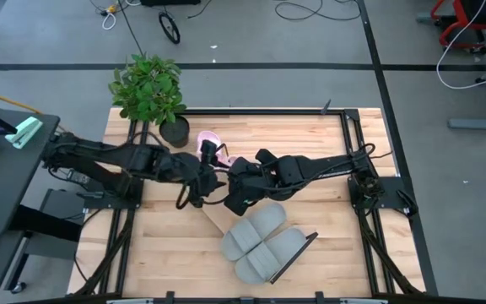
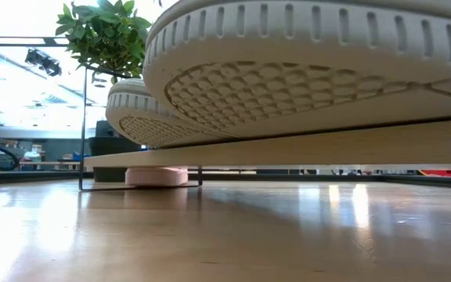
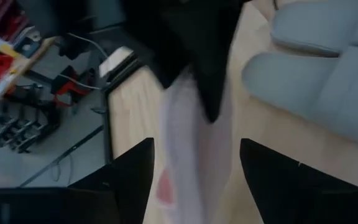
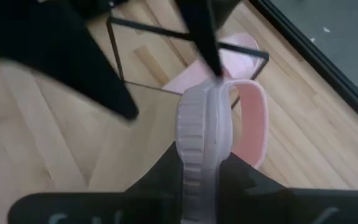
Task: Pick and place slides into the shelf
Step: Put the bottom pink slide on the shelf
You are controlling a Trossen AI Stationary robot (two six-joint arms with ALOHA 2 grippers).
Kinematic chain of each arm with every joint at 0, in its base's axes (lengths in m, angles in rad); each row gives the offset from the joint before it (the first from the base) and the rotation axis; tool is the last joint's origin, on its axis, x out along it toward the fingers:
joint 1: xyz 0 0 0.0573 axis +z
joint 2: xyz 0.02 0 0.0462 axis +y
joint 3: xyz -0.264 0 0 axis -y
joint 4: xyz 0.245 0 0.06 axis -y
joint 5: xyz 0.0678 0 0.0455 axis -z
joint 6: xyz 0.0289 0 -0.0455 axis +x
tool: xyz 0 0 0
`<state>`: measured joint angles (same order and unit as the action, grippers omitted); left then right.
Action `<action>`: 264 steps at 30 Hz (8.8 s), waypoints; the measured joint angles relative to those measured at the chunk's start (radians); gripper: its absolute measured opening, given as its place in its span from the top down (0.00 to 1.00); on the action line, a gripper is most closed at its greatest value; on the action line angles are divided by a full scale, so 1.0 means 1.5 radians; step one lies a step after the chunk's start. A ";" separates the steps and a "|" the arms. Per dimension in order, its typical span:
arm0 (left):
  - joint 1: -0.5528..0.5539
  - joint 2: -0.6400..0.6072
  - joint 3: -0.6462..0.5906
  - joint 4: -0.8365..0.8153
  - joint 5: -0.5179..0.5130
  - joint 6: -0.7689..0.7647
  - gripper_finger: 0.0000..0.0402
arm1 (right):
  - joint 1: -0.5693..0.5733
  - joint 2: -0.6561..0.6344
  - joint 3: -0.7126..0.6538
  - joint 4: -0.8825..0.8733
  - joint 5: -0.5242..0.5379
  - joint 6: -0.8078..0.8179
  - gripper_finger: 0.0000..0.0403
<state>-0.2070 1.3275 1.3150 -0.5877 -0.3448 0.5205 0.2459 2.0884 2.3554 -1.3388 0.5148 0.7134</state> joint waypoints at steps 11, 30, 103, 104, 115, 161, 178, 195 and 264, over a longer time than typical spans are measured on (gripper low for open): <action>0.002 0.030 0.001 0.011 0.002 0.021 0.40 | 0.000 0.000 0.000 0.019 -0.025 -0.012 0.86; 0.024 0.038 0.000 0.002 -0.014 0.063 0.60 | 0.002 -0.001 0.001 0.031 -0.023 -0.027 0.86; -0.047 -0.343 -0.491 0.553 0.144 0.199 0.83 | 0.006 -0.175 -0.067 -0.152 0.099 0.054 0.57; -0.048 -0.347 -0.491 0.554 0.159 0.199 0.83 | 0.006 -0.175 -0.075 -0.152 0.099 0.059 0.57; -0.044 -0.363 -0.490 0.478 0.127 0.257 0.83 | 0.006 -0.175 -0.144 -0.112 0.094 0.100 0.60; 0.042 -0.233 -0.490 0.431 0.214 0.383 0.83 | 0.002 -0.175 -0.145 -0.072 0.147 0.046 0.70; 0.061 -0.207 -0.489 0.384 0.230 0.402 0.83 | 0.002 -0.175 -0.145 -0.067 0.148 0.028 0.72; 0.056 -0.191 -0.489 0.288 0.246 0.409 0.84 | 0.002 -0.175 -0.145 -0.064 0.148 0.021 0.72; 0.054 -0.110 -0.478 0.083 0.211 0.203 0.32 | 0.004 -0.175 -0.145 -0.053 0.145 0.012 0.72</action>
<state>-0.1254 1.1624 0.5973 -0.4630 -0.0280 0.8249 0.2520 1.8252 2.1380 -1.4181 0.7319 0.7319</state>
